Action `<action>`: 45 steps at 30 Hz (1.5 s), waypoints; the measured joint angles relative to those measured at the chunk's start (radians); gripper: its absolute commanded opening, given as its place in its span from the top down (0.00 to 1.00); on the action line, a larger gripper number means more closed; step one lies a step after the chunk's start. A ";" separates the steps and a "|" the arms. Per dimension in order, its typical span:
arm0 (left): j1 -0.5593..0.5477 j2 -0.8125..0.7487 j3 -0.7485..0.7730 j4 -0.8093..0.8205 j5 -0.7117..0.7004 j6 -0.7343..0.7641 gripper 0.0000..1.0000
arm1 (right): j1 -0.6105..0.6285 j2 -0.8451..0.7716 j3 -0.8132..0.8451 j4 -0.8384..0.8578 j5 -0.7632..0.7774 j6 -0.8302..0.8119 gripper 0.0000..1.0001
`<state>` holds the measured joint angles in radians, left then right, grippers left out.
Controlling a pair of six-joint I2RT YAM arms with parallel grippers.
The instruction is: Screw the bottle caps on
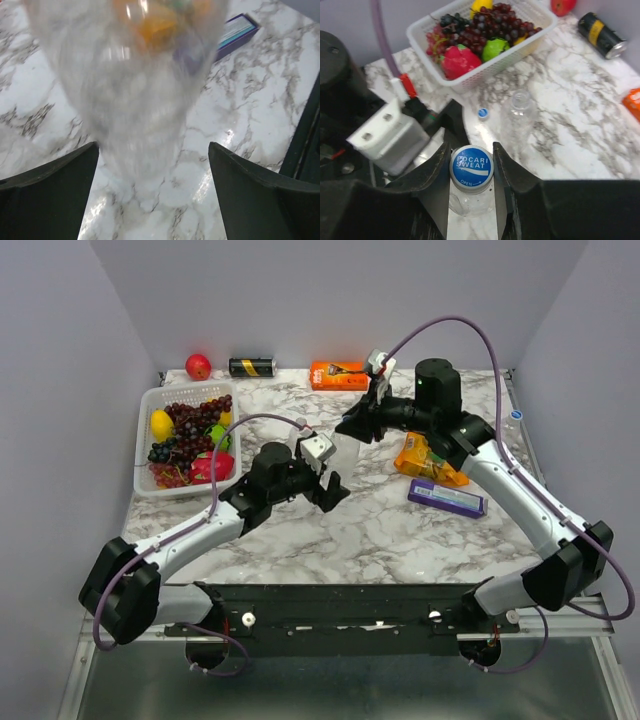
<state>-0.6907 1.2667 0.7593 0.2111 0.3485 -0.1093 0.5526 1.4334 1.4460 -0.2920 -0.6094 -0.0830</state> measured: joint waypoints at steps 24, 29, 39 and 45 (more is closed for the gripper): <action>0.083 -0.214 -0.004 -0.525 -0.174 0.150 0.01 | -0.286 0.377 -0.002 0.298 0.134 -0.215 0.87; 0.090 -0.201 0.011 -0.527 -0.178 0.155 0.01 | -0.300 0.389 0.018 0.298 0.140 -0.200 0.65; 0.096 -0.193 0.013 -0.527 -0.178 0.162 0.01 | -0.301 0.408 0.036 0.297 0.169 -0.174 0.43; 0.096 -0.192 0.013 -0.527 -0.177 0.162 0.01 | -0.301 0.409 0.037 0.288 0.181 -0.175 0.41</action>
<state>-0.5945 1.0748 0.7727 -0.3157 0.1711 0.0525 0.2512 1.8427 1.4826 -0.0040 -0.4286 -0.2584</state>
